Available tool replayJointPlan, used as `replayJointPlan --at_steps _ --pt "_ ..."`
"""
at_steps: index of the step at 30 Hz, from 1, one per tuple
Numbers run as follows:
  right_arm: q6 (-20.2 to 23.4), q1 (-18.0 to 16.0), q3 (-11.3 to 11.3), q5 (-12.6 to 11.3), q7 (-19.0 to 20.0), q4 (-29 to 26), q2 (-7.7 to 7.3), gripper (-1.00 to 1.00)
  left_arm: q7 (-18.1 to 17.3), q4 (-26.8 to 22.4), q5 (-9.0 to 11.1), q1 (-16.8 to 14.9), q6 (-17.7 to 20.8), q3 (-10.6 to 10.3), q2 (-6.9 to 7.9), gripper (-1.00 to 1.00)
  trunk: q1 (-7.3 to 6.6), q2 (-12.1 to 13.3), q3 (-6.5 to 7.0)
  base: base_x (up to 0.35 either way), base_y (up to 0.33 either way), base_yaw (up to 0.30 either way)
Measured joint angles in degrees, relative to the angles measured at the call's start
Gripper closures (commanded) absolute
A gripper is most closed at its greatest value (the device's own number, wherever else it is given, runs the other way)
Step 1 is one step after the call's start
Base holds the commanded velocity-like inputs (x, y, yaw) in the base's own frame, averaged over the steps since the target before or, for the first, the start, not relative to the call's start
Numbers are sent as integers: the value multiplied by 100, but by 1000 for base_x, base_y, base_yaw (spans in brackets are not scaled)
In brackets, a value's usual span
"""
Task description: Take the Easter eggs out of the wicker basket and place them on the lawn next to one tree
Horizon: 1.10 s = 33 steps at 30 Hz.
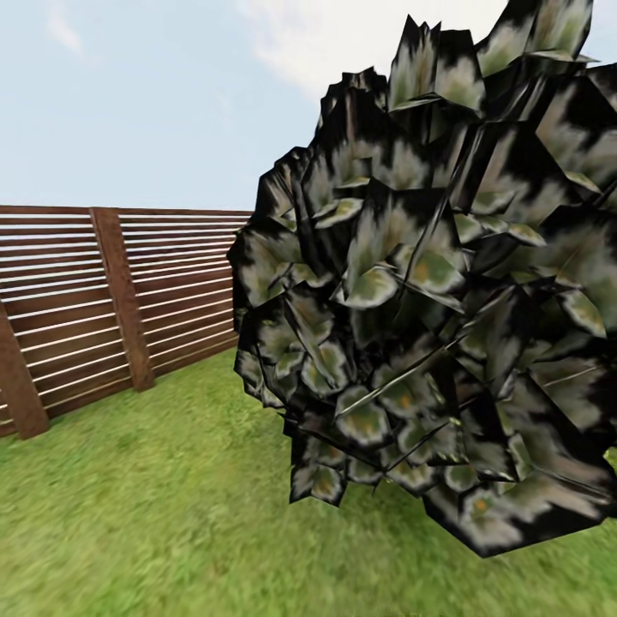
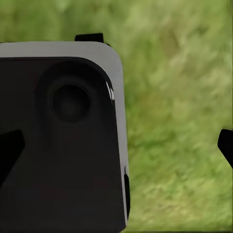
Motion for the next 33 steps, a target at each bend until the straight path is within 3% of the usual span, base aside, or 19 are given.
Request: replayJointPlan --at_steps 33 --pt "-1 0 10 0 40 3 5 -100 -1 4 -6 0 -6 0 0 -100 0 0 18 0 0 -270"
